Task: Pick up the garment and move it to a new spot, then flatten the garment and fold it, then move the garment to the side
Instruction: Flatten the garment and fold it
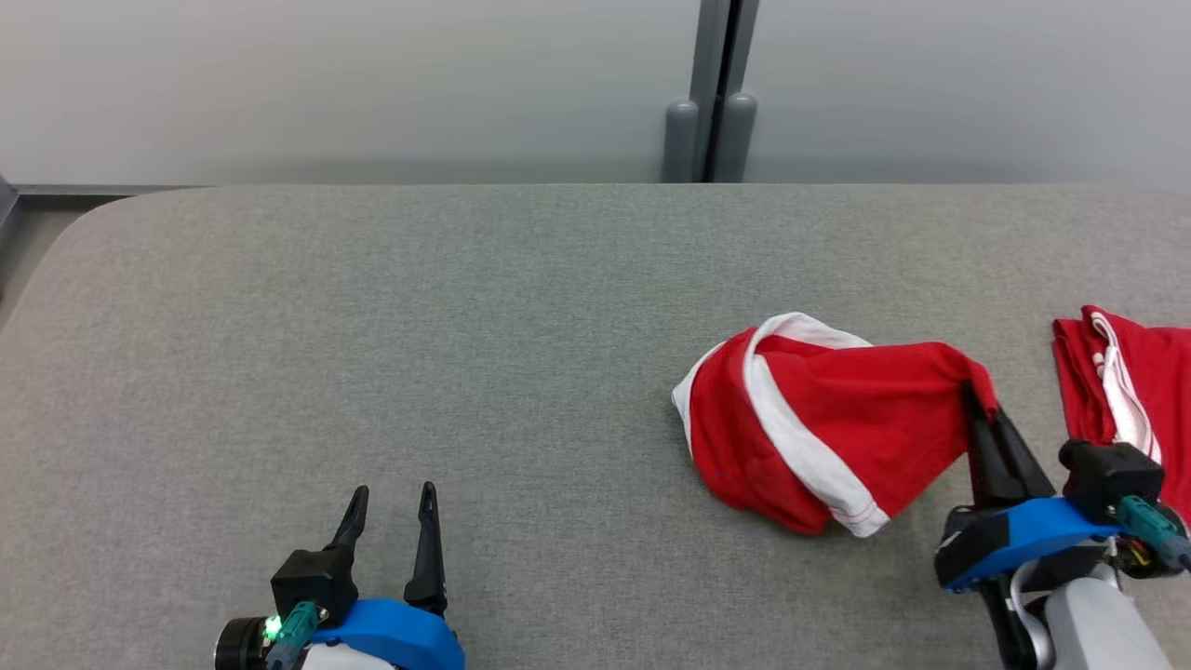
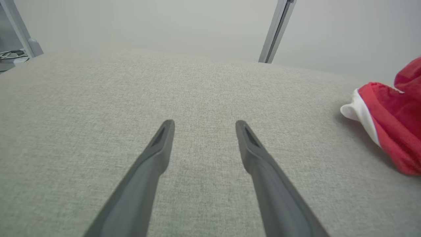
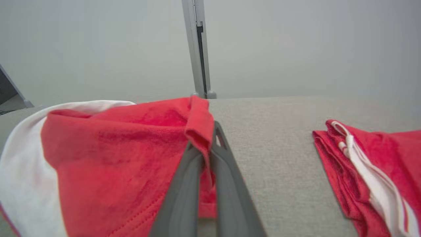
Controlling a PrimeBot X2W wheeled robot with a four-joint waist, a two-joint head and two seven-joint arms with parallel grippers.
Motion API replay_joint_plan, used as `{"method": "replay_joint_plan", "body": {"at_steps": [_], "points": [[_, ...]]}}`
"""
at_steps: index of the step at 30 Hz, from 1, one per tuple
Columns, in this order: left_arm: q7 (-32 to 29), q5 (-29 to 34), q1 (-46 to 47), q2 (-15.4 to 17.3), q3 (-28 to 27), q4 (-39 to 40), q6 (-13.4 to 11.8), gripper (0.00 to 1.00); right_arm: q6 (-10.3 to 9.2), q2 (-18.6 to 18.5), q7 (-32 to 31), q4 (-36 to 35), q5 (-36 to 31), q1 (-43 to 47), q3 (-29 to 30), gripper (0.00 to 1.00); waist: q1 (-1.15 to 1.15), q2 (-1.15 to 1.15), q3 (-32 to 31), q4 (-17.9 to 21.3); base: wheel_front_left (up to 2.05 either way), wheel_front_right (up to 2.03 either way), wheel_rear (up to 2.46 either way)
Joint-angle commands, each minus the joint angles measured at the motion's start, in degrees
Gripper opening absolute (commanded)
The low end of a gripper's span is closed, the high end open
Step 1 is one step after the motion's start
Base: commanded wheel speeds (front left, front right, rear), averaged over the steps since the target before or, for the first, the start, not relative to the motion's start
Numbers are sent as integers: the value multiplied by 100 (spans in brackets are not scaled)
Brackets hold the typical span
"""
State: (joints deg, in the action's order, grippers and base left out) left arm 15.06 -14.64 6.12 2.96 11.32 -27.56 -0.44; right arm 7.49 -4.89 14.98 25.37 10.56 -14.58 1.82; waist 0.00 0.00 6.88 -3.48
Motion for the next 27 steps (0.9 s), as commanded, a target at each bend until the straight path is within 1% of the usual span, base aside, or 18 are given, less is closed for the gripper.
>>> {"method": "replay_joint_plan", "body": {"at_steps": [1, 2, 4, 5, 8, 10, 12, 13, 15, 17, 18, 20, 22, 23, 25, 27], "points": [[14, -28, 45, -6, -3, -10, 20, 100, 0, -155, 30, 80, -199, 87, 152, 0, 0, 0, -52, 138, 0, 0, 0], [14, -34, 49, -5, -5, -20, 15, 100, 0, -207, 27, 258, -311, 94, 176, 0, 0, 0, -58, 186, 0, 0, 0], [14, -50, 64, -7, 21, -61, 28, 100, 0, -214, 31, 601, -392, 28, 284, 44, 0, 0, -64, 238, 0, 0, 0], [14, -39, 79, -7, 39, -75, 46, 100, 0, -218, 31, 743, -435, -30, 360, 100, 0, 0, -63, 253, 0, 0, 0], [14, -39, 106, -6, 51, -95, 49, 100, 0, -172, 31, 892, -588, -136, 632, 100, 0, 0, -60, 278, 0, 0, 0], [14, -47, 107, -6, 62, -92, 51, 100, 0, -94, 31, 708, -622, -193, 806, 100, 0, 0, -58, 277, 0, 0, 0], [14, -45, 95, -6, 65, -90, 61, 100, 0, -28, 31, 479, -670, -235, 849, 100, 0, 0, -51, 264, 0, 0, 0], [14, -42, 89, -6, 65, -87, 64, 100, 0, 18, 29, 391, -618, -267, 845, 100, 0, 0, -45, 255, 0, 0, 0], [14, -46, 75, -7, 74, -84, 55, 100, 0, 71, 29, 235, -592, -368, 634, 100, 0, 0, -35, 232, 0, 0, 0], [14, -56, 82, -6, 109, -86, 47, 100, 0, 96, 30, 210, -539, -499, 384, 100, 0, 0, -10, 197, 0, 0, 0], [14, -56, 82, -6, 109, -86, 47, 100, 0, 96, 30, 210, -539, -499, 384, 100, 0, 0, -10, 197, 0, 0, 0], [14, -87, 116, -7, 159, -109, 43, 100, -1, 119, 29, 381, -432, -656, 187, 100, 0, 0, 16, 147, 0, 0, 0], [14, -116, 150, -7, 196, -111, 47, 100, 0, 151, 30, 694, -307, -854, 42, 100, 0, 0, 45, 77, 0, 0, 0], [14, -135, 144, -6, 220, -119, 52, 100, 0, 154, 30, 851, -233, -982, 29, 100, 0, 0, 58, 43, 0, 0, 0], [14, -143, 147, -7, 265, -148, 63, 100, 0, 110, 31, 1211, -294, -1177, 35, 100, 0, 0, 97, -33, 0, 0, 0], [14, -167, 170, -7, 309, -159, 60, 100, 0, 44, 3, 1651, -340, -1309, 176, 100, 0, 0, 143, -107, 0, 0, 0]]}}
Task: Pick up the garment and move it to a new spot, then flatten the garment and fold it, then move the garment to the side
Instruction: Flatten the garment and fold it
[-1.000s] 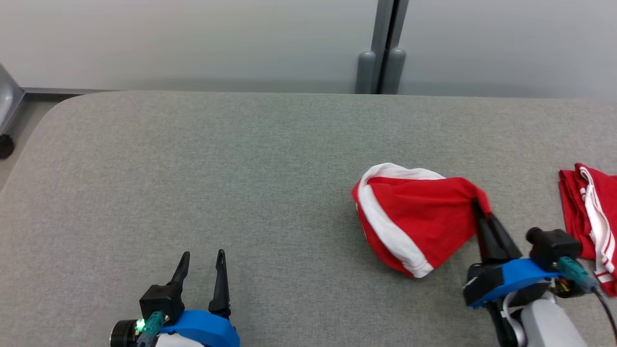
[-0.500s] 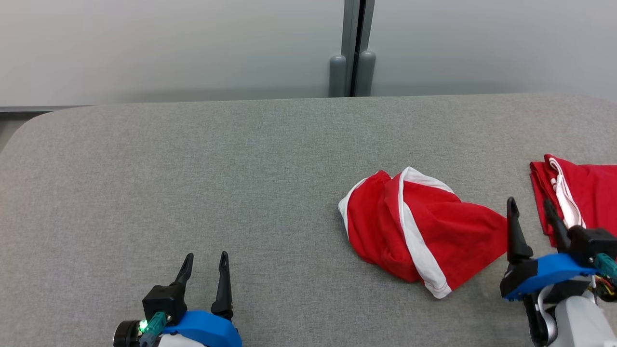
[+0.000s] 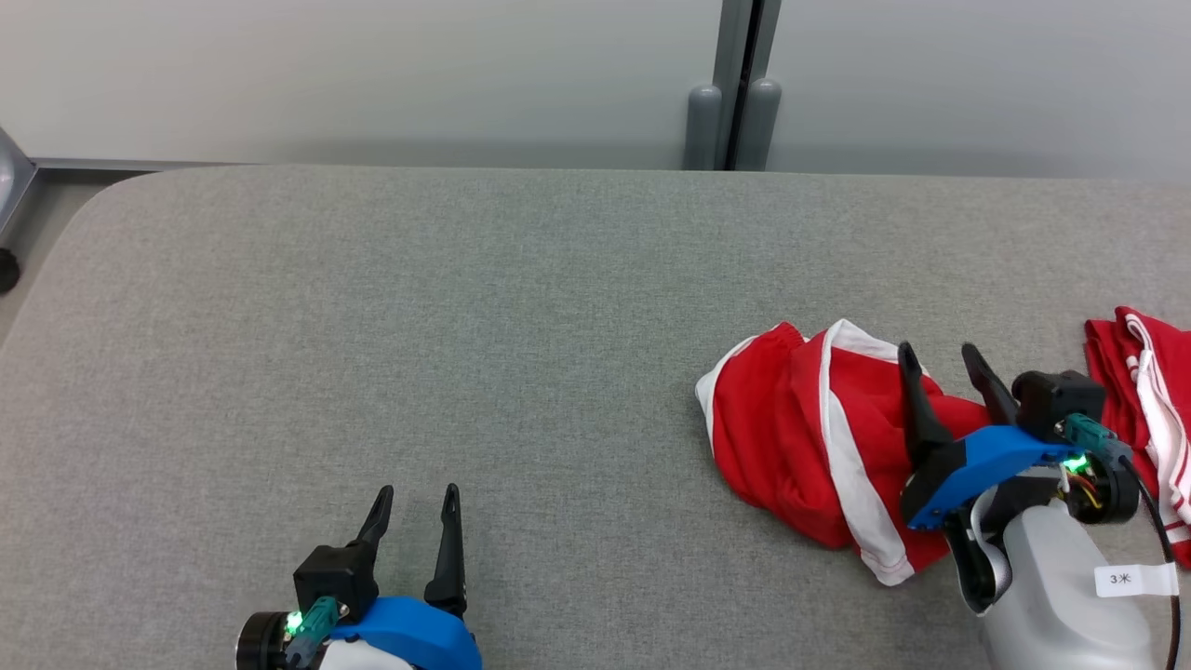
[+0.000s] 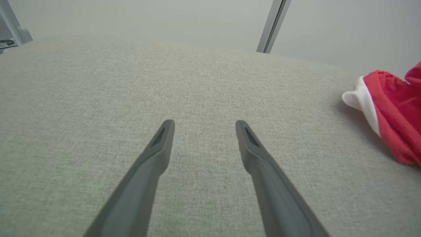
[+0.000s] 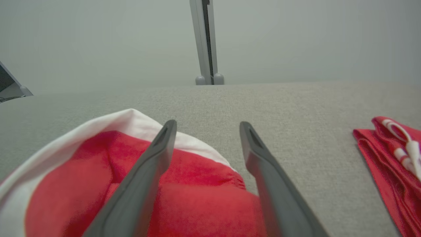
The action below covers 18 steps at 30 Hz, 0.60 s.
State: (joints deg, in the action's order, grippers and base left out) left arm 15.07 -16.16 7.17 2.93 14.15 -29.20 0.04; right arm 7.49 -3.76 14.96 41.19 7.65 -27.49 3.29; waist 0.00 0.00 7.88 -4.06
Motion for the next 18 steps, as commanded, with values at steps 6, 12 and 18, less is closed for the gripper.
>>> {"method": "replay_joint_plan", "body": {"at_steps": [6, 12, 18], "points": [[13, -29, 73, -4, 51, -29, 8, 100, 0, -167, -333, 1253, -200, -375, 249, 100, 0, 0, 175, -204, 0, 0, 0], [13, -48, 137, -5, 83, 21, -24, 100, 0, -173, -462, 1806, -146, -618, 33, 100, 0, 0, 277, -221, 0, 0, 0], [13, -118, 271, -3, 250, 52, -3, 100, 0, -315, -236, 1912, -137, -957, -336, 0, 0, 0, 303, -277, 0, 0, 0]]}}
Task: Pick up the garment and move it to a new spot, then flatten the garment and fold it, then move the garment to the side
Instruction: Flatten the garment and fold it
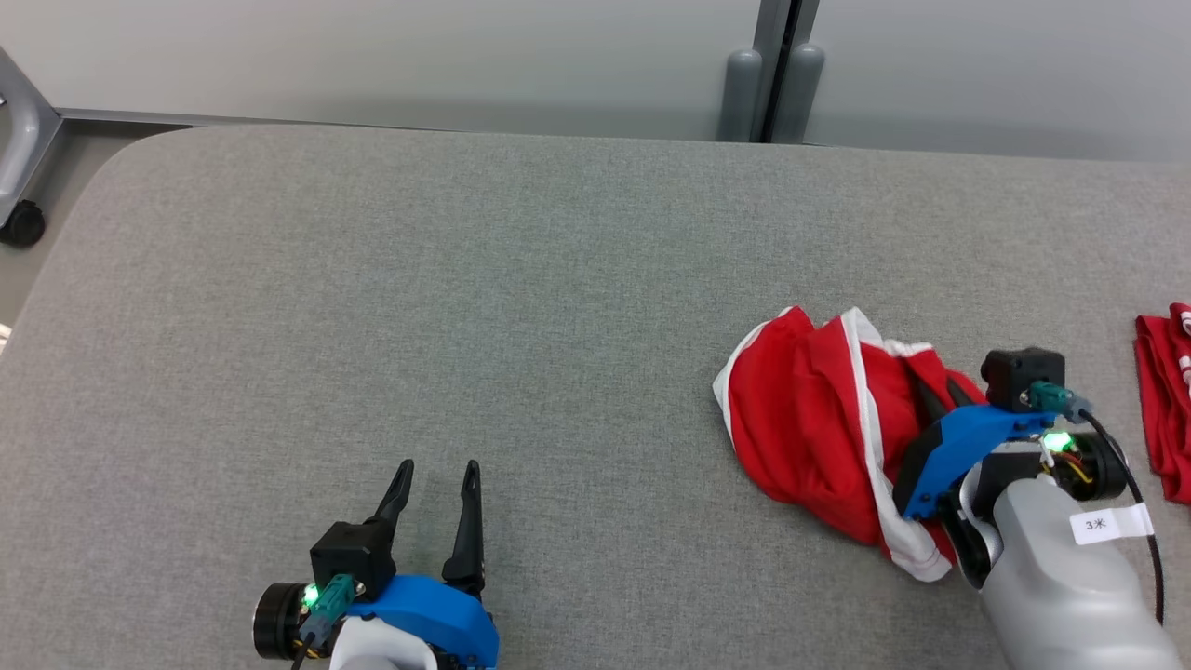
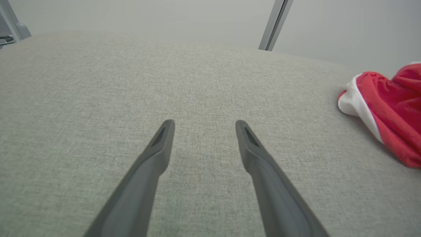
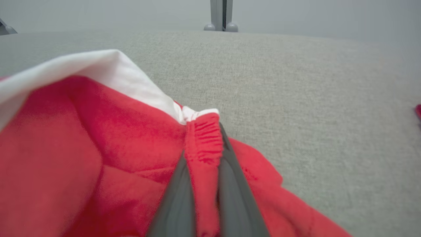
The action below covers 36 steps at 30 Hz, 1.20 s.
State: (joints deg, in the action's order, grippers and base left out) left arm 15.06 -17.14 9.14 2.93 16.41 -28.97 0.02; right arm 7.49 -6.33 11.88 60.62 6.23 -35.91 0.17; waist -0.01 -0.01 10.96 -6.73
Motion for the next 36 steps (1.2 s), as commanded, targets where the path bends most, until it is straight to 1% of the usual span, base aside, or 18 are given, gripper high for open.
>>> {"method": "replay_joint_plan", "body": {"at_steps": [1, 3, 5, 7, 9, 11, 13, 14, 16, 17, 18, 19, 21, 23, 26, 32, 36], "points": [[14, -35, 74, -3, 28, 37, -9, 100, 0, -88, 143, -86, -37, -172, -96, 0, 1, 1, -13, -25, 0, 0, 0], [14, -55, 67, -3, 54, 45, -10, 100, 0, -145, 264, -265, -138, -277, -270, 0, 1, 1, -46, -64, 0, 0, 0], [14, -65, 37, -4, 70, 43, -13, 100, 0, -164, 320, -588, -288, -350, -546, 0, 1, 1, -91, -102, 0, 0, 0], [14, -88, -19, -4, 85, 39, -18, 100, 0, -154, 336, -1206, -346, -379, -817, 0, 1, 1, -133, -149, 0, 0, 0], [13, -120, -51, -3, 94, 41, -22, 100, 0, -174, 333, -1830, -378, -211, -1123, 0, 1, 1, -170, -205, 0, 0, 0], [14, -124, -66, -4, 124, 40, -12, 100, 1, -182, 335, -2467, -303, -42, -1628, 0, 1, 1, -205, -280, 0, 0, 0], [14, -142, -102, -4, 145, 34, 4, 100, -1, -249, 336, -2905, -138, 92, -2138, 0, 1, 1, -230, -355, 0, 0, 0], [14, -144, -113, -4, 172, 28, 7, 100, -1, -297, 337, -3071, -89, 134, -2408, 0, 1, 1, -242, -401, 0, 0, 0], [14, -169, -133, -4, 196, 20, 6, 100, -1, -396, 337, -3165, 41, 230, -2912, 0, 1, 1, -258, -481, 0, 0, 0], [14, -180, -135, -4, 200, 15, 9, 100, 0, -413, 337, -3159, 119, 253, -3160, 25, 1, 1, -263, -516, 0, 0, 0], [14, -180, -135, -4, 209, 6, 13, 100, 0, -440, 337, -3066, 193, 264, -3424, 75, 1, 1, -267, -557, 0, 0, 0], [14, -184, -144, -4, 218, -3, 5, 100, 0, -449, 338, -2961, 287, 264, -3620, 100, 1, 1, -270, -586, 0, 0, 0], [14, -192, -147, -4, 226, -19, -16, 100, -1, -397, 338, -2784, 571, 240, -3853, 100, 1, 1, -269, -637, 0, 0, 0], [14, -187, -152, -4, 212, -18, -36, 100, -1, -365, 339, -2705, 797, 200, -3871, 100, 1, 1, -267, -650, 0, 0, 0], [14, -176, -179, -4, 147, -4, -65, 100, -1, -399, 338, -2632, 984, 275, -3545, 100, 1, 1, -269, -605, 0, 0, 0], [14, -151, -219, -4, 92, 5, -43, 100, 0, -335, 339, -2673, 1055, 730, -2537, 100, 1, 1, -329, -380, 0, 0, 0], [14, -138, -164, -4, 116, 32, -26, 100, 0, -326, 339, -2970, 1290, 1199, -2446, 100, 1, 1, -337, -246, 0, 0, 0]]}}
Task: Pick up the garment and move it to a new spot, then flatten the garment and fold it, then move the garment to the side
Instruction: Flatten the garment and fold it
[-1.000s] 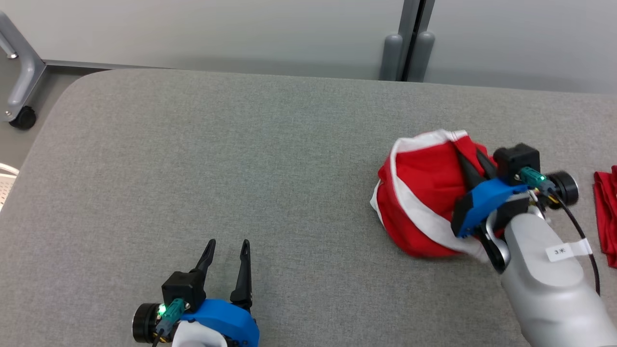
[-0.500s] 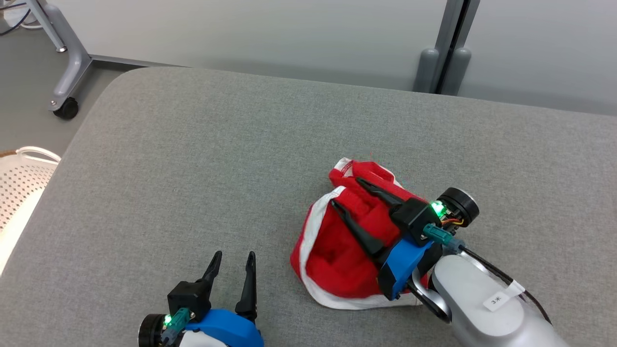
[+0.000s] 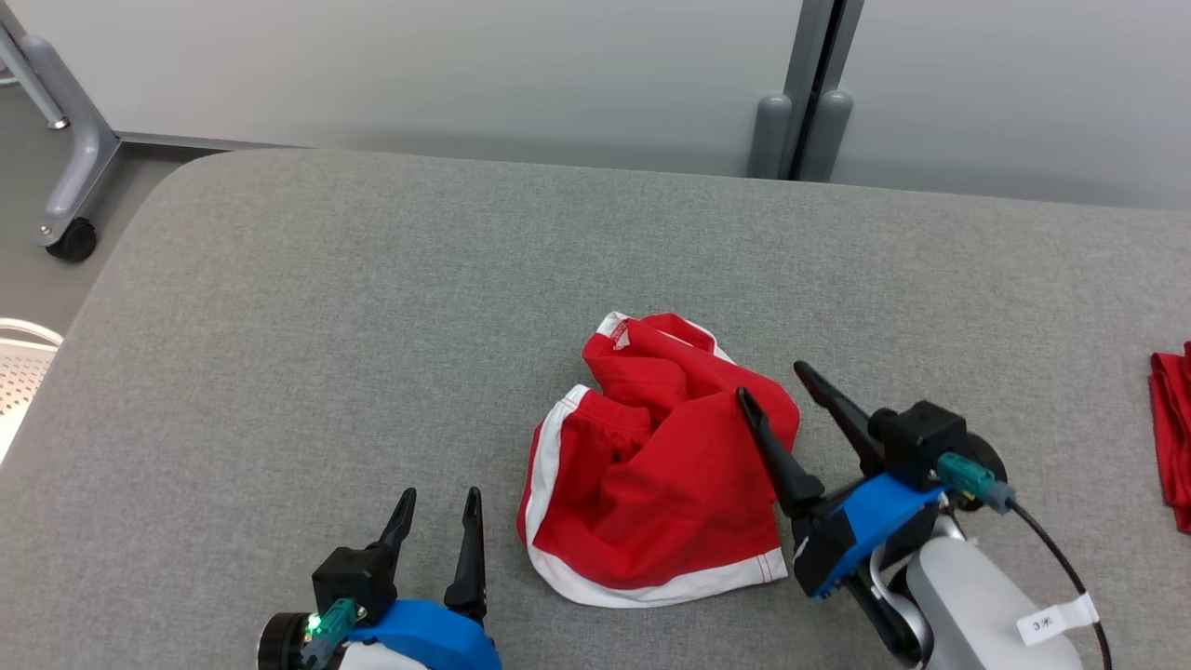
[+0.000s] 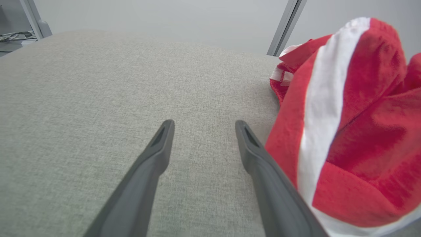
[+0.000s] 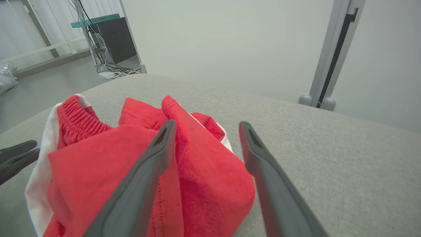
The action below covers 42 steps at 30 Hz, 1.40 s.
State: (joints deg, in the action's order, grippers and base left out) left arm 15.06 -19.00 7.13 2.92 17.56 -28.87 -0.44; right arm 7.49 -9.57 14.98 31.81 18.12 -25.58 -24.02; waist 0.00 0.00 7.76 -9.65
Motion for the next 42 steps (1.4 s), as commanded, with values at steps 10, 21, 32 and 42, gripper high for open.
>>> {"method": "replay_joint_plan", "body": {"at_steps": [10, 21, 32, 42], "points": [[14, 145, 21, -3, -84, -13, 75, 100, 0, -131, 29, -218, 889, 806, -680, 100, 0, 0, -46, 147, 0, 0, 0], [14, 199, 50, -3, -85, 2, 108, 100, 0, -163, 29, 278, 1092, 218, -616, 0, 0, 0, 71, -97, 0, 0, 0], [14, 137, 29, -4, -71, 49, 61, 100, 0, -164, 30, 141, 888, 207, 101, 40, 0, 0, 142, -191, 0, 0, 0], [14, 159, 69, -4, -114, 81, 20, 100, 0, -495, 30, -650, 1603, 1043, -477, 100, 0, 0, 132, -32, 0, 0, 0]]}}
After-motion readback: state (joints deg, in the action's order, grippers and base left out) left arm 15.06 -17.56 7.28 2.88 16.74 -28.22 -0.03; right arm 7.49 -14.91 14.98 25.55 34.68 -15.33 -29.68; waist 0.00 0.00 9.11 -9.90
